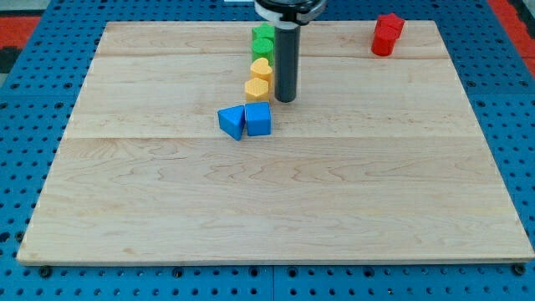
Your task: Place the blue triangle below the blue cube
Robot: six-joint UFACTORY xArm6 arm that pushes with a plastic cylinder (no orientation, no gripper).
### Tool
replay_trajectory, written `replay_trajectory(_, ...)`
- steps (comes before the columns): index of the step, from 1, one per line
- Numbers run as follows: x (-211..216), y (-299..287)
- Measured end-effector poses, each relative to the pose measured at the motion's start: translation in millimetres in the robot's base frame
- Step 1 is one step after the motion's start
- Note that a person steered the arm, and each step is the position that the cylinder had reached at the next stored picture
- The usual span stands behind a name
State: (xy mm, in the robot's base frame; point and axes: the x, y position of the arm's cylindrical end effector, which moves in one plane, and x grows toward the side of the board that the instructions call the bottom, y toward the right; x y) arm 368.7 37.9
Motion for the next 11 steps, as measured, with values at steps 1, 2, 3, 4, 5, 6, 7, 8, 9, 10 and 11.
replay_trajectory(1,86,38)
replay_trajectory(2,156,-35)
replay_trajectory(3,163,-158)
replay_trajectory(4,96,-197)
replay_trajectory(5,41,-211)
replay_trajectory(6,6,-174)
replay_trajectory(7,3,-122)
replay_trajectory(8,34,-99)
replay_trajectory(9,73,-101)
replay_trajectory(10,100,-79)
replay_trajectory(11,116,-86)
